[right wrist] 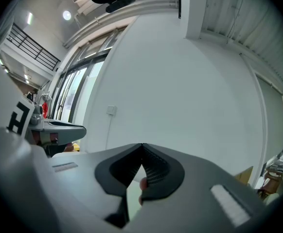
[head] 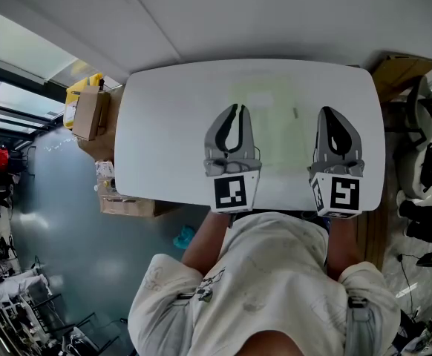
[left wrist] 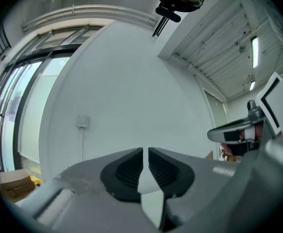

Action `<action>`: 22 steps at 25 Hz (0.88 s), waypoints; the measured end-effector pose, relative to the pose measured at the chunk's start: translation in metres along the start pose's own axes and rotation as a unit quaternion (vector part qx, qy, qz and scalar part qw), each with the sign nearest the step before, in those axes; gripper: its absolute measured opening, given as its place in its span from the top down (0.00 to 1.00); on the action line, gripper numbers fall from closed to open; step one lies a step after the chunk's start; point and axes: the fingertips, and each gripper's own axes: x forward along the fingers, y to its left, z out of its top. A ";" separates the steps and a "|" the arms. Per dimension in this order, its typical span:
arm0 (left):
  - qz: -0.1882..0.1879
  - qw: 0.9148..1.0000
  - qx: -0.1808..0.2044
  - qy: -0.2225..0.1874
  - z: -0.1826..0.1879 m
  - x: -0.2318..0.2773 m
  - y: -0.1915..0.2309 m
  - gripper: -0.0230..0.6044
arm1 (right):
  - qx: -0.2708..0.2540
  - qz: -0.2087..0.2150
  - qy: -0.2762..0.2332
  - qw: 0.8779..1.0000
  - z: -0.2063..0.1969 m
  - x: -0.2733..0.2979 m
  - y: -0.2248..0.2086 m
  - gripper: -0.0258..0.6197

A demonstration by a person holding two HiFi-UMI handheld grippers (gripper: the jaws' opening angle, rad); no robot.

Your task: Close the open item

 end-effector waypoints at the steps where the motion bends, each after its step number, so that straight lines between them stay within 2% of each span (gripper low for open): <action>1: 0.000 1.000 0.001 0.000 0.000 0.001 -0.001 0.91 | 0.000 0.000 0.000 1.000 0.000 0.000 -0.001 0.96; 6: -0.003 1.000 0.004 0.000 0.001 0.004 -0.006 0.96 | 0.008 -0.002 -0.001 1.000 0.000 0.000 -0.006 0.96; 22: 0.002 1.000 0.007 0.005 -0.002 0.005 -0.007 0.96 | -0.003 -0.003 0.000 1.000 -0.004 0.000 -0.008 0.96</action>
